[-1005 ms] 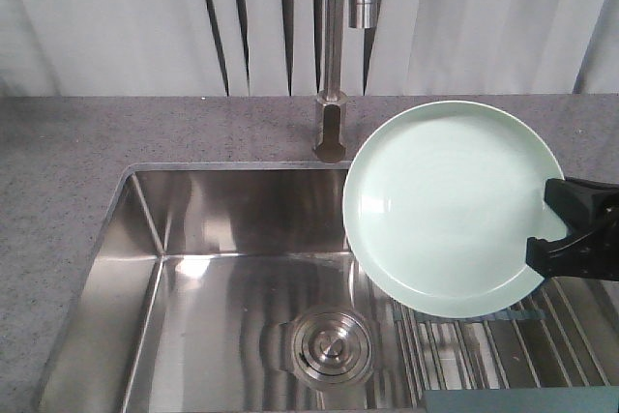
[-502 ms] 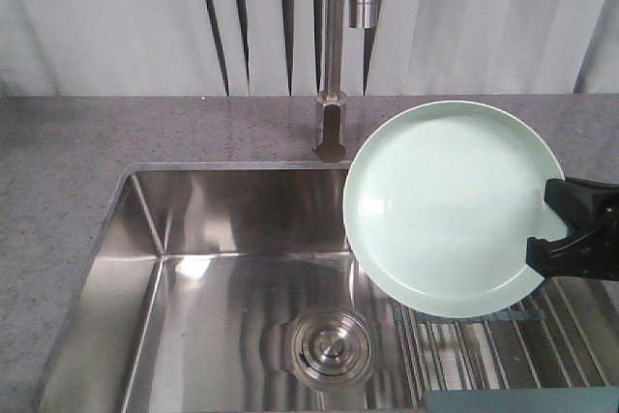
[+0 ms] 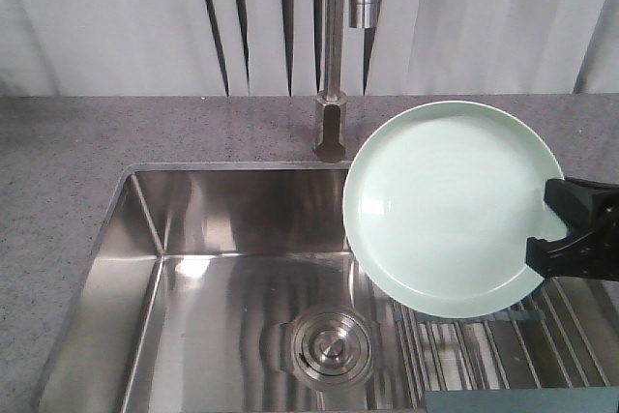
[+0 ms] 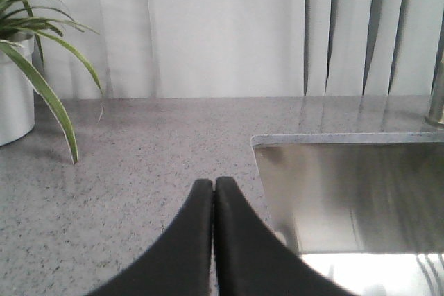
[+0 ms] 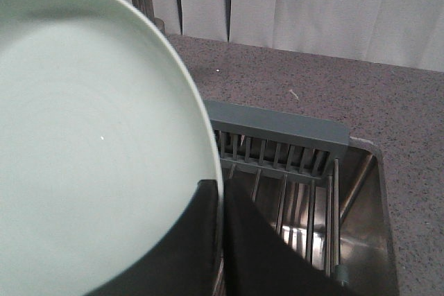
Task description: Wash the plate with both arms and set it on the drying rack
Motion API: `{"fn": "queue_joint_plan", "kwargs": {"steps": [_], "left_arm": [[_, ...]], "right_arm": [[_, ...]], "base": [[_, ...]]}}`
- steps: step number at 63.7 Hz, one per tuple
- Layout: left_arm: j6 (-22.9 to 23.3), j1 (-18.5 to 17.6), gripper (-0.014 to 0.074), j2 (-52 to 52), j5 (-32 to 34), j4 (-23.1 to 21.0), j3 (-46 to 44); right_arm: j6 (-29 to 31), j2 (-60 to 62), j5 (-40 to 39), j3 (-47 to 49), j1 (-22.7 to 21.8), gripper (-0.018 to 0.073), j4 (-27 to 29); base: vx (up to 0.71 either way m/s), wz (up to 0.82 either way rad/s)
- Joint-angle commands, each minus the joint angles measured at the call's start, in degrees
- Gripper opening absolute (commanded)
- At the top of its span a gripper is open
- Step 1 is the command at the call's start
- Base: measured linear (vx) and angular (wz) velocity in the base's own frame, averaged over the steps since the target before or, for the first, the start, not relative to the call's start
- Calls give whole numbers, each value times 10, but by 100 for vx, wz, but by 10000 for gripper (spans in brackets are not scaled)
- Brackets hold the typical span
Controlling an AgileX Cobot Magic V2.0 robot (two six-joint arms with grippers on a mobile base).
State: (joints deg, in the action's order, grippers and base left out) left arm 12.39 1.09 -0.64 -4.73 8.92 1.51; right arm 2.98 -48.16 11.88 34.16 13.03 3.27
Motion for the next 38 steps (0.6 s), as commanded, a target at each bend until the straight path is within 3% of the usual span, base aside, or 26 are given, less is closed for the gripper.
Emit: {"fn": "queue_joint_plan", "kwargs": {"steps": [1, 19, 38], "left_arm": [[-1, 0, -6, 10, 63, 2, -32], [-3, 0, -6, 172, 96, 2, -166], [-1, 0, -6, 369, -33, -2, -329]], "right_arm": [[4, 4, -47, 17, -3, -5, -3], [4, 4, -47, 17, -3, -5, -3], [4, 4, -47, 17, -3, -5, -3]], "base": [[0, 0], [0, 0], [0, 0]]}}
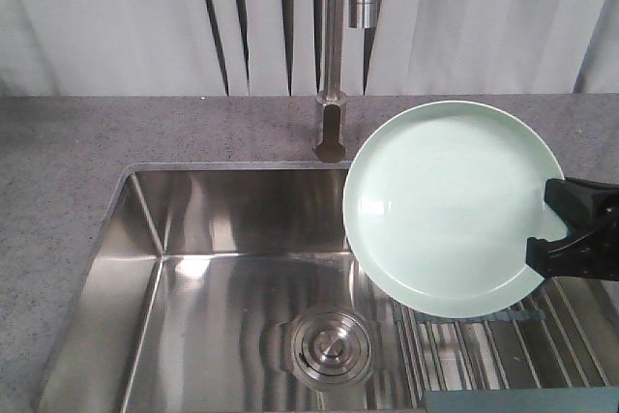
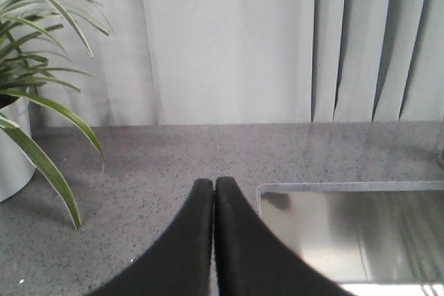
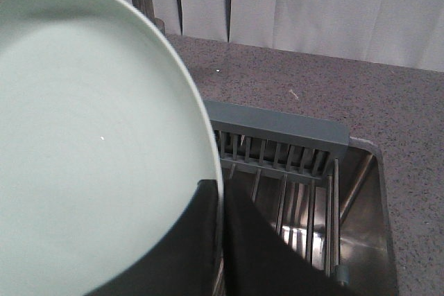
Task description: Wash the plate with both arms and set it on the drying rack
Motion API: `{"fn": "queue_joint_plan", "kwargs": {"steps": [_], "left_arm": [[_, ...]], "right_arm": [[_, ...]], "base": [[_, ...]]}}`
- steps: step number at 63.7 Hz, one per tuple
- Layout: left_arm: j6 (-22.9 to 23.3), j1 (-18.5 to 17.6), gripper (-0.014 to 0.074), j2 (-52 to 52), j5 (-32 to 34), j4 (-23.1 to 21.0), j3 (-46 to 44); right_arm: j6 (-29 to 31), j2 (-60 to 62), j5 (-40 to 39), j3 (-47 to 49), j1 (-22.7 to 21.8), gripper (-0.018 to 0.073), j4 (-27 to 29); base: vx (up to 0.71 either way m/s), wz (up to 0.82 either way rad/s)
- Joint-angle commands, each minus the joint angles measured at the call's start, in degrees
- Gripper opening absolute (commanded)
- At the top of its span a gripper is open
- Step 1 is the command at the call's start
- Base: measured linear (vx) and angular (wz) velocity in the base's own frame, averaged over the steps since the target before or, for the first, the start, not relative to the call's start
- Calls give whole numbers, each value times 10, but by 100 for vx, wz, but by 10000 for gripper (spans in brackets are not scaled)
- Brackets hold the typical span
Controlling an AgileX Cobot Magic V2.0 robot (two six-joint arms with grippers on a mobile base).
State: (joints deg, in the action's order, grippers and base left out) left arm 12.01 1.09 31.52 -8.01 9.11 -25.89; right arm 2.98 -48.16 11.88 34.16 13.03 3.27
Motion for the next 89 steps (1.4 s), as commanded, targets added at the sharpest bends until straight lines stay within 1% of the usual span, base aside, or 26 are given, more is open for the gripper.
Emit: {"fn": "queue_joint_plan", "kwargs": {"steps": [1, 7, 11, 22, 35, 43, 52, 64, 73, 79, 89], "left_arm": [[3, 0, -6, 54, -6, -4, -61], [3, 0, -6, 98, -51, -4, -97], [3, 0, -6, 120, -68, -4, -109], [3, 0, -6, 144, -65, -4, -110], [4, 0, -4, 144, -55, -5, -110], [4, 0, 17, 144, -52, -4, -110], [4, 0, 102, 144, -64, -4, -110], [4, 0, 308, 144, -81, -4, -110], [4, 0, 421, 144, -85, -4, -110], [4, 0, 460, 144, -86, -4, -110], [4, 0, 472, 144, -80, -4, -110]], "right_arm": [[4, 4, -47, 17, -3, -5, -3], [4, 4, -47, 17, -3, -5, -3], [4, 4, -47, 17, -3, -5, -3], [4, 4, -47, 17, -3, -5, -3], [4, 4, -47, 17, -3, -5, -3], [4, 4, -46, 17, -3, -5, -3], [4, 4, -46, 17, -3, -5, -3], [4, 4, -46, 17, -3, -5, -3], [4, 4, -46, 17, -3, -5, -3], [4, 4, -46, 17, -3, -5, -3], [4, 4, -46, 17, -3, -5, -3]], "base": [[0, 0], [0, 0], [0, 0], [0, 0], [0, 0], [0, 0], [0, 0], [0, 0], [0, 0], [0, 0], [0, 0]]}}
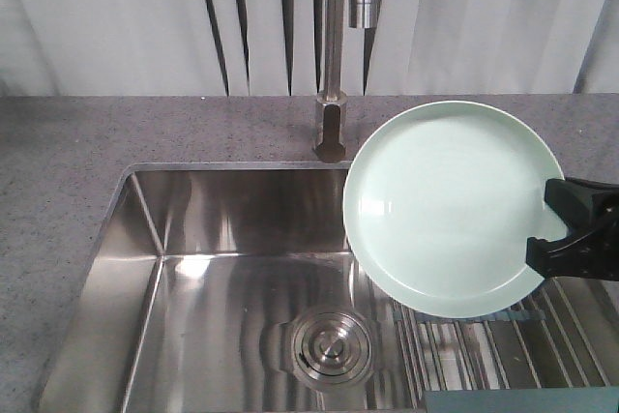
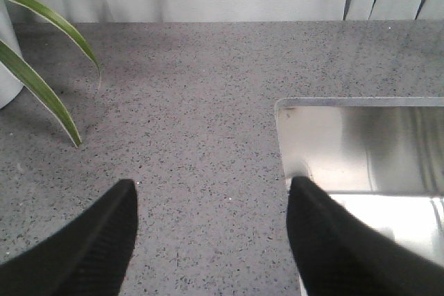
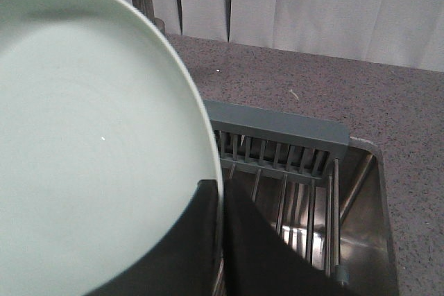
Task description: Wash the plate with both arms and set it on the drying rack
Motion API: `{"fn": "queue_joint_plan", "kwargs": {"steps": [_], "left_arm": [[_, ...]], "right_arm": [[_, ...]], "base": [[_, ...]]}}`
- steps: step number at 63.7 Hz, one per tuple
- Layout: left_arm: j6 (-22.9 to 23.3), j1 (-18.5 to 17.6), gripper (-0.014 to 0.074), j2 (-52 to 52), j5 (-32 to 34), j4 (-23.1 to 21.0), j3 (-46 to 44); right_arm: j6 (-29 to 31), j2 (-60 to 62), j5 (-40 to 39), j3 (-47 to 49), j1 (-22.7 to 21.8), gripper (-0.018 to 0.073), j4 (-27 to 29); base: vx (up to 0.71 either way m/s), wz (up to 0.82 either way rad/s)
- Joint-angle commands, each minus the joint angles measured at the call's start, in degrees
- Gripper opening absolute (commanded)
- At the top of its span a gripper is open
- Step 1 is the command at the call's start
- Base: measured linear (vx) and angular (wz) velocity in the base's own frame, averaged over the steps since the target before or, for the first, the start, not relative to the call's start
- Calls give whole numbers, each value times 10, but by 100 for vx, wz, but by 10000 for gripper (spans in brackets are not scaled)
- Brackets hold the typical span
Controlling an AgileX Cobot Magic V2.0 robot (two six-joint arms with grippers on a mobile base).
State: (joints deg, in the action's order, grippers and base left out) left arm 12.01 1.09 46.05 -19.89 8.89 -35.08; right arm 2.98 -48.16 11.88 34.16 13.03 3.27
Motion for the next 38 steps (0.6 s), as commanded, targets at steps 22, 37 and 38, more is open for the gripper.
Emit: {"fn": "queue_joint_plan", "kwargs": {"steps": [22, 37, 38], "left_arm": [[38, 0, 471, 1, 55, -59, -21], [-16, 0, 471, 99, 6, -173, -68], [-29, 0, 471, 107, 1, -183, -73]], "right_arm": [[4, 4, -47, 17, -3, -5, -3], [4, 4, -47, 17, -3, -5, -3], [4, 4, -47, 17, -3, -5, -3]], "base": [[0, 0], [0, 0], [0, 0]]}}
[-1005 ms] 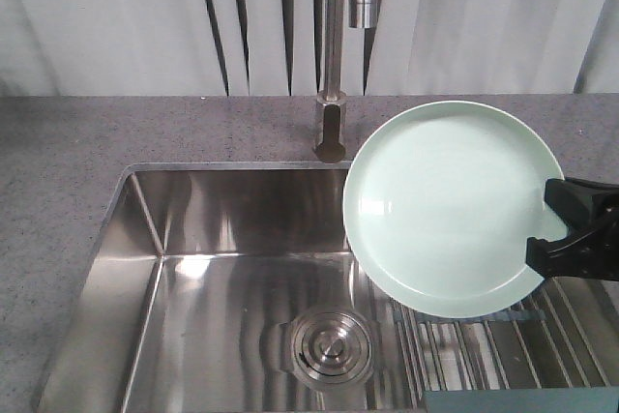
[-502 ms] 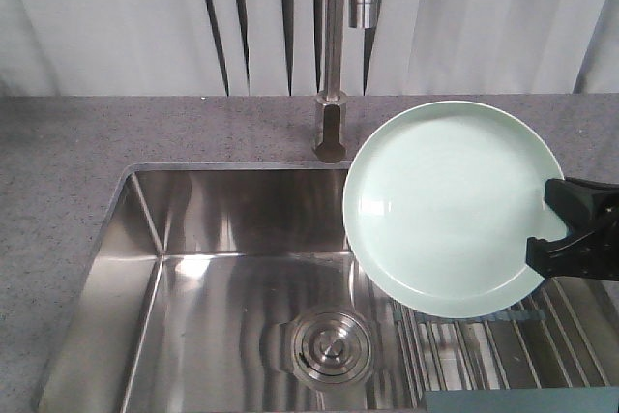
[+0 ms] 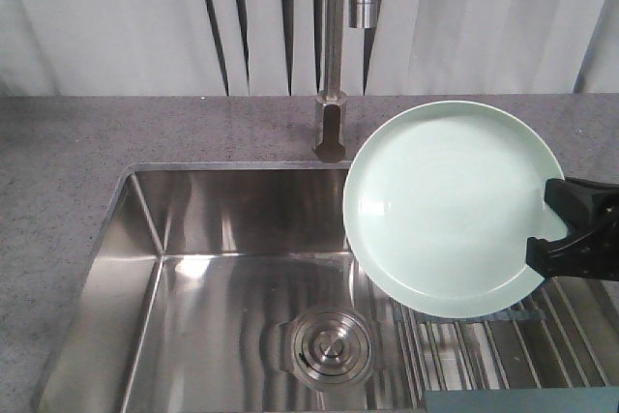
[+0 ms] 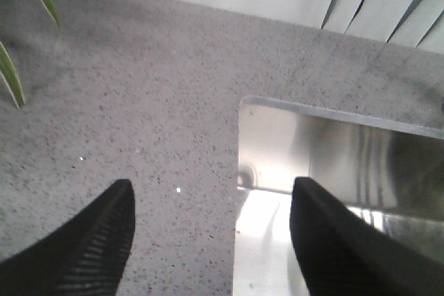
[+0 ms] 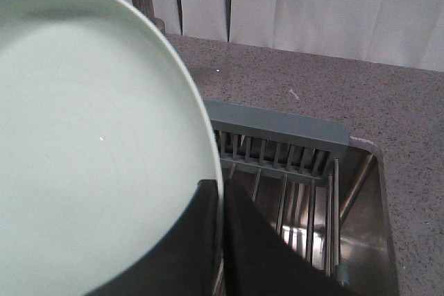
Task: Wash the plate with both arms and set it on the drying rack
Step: 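Raise the left arm and extend the left gripper over the sink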
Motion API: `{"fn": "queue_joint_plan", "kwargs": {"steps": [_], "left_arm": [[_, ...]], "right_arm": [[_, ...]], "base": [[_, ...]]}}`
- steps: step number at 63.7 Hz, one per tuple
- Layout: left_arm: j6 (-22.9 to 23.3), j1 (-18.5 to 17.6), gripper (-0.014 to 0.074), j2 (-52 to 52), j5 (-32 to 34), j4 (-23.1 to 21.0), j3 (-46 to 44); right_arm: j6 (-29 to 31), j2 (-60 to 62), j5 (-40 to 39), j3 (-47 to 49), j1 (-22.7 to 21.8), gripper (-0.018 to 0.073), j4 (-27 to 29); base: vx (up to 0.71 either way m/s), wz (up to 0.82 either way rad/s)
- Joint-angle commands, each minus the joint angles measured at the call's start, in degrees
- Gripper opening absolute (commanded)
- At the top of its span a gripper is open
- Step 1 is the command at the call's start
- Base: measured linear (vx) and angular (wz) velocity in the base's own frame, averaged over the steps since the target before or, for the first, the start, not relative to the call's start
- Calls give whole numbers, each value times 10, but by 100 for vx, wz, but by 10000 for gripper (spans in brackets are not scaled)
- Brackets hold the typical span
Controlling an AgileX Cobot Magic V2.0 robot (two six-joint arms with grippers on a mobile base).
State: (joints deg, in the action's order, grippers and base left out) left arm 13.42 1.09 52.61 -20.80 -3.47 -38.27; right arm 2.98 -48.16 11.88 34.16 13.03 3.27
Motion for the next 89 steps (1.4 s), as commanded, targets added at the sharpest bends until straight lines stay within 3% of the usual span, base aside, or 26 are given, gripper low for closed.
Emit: {"fn": "queue_joint_plan", "kwargs": {"steps": [1, 6, 10, 15, 16, 20, 25, 27, 34, 40, 49, 59, 61, 89], "left_arm": [[-57, 0, 471, 50, 5, -65, -47], [-139, 0, 471, 97, -21, -148, -82], [-240, 0, 471, 134, -47, -221, -112], [-351, 0, 471, 181, -90, -331, -147], [-396, 0, 471, 194, -103, -372, -162], [-480, 0, 471, 228, -140, -445, -191], [-576, 0, 471, 278, -191, -570, -236], [-613, 0, 471, 294, -213, -597, -250], [-703, 0, 471, 352, -283, -727, -300], [-763, 0, 471, 399, -340, -798, -343], [-812, -2, 471, 465, -425, -857, -416], [-825, -23, 471, 541, -506, -867, -525], [-816, -44, 471, 581, -510, -863, -590], [-766, -121, 471, 754, -509, -863, -843]], "right_arm": [[4, 4, -47, 17, -3, -5, -3], [4, 4, -47, 17, -3, -5, -3], [4, 4, -47, 17, -3, -5, -3], [4, 4, -47, 17, -3, -5, -3], [4, 4, -47, 17, -3, -5, -3], [4, 4, -47, 17, -3, -5, -3], [4, 4, -47, 17, -3, -5, -3], [4, 4, -47, 17, -3, -5, -3], [4, 4, -47, 17, -3, -5, -3], [4, 4, -46, 17, -3, -5, -3], [4, 4, -46, 17, -3, -5, -3], [4, 4, -46, 17, -3, -5, -3], [4, 4, -46, 17, -3, -5, -3], [4, 4, -46, 17, -3, -5, -3]], "base": [[0, 0], [0, 0], [0, 0], [0, 0], [0, 0], [0, 0], [0, 0], [0, 0], [0, 0], [0, 0], [0, 0], [0, 0], [0, 0], [0, 0]]}}
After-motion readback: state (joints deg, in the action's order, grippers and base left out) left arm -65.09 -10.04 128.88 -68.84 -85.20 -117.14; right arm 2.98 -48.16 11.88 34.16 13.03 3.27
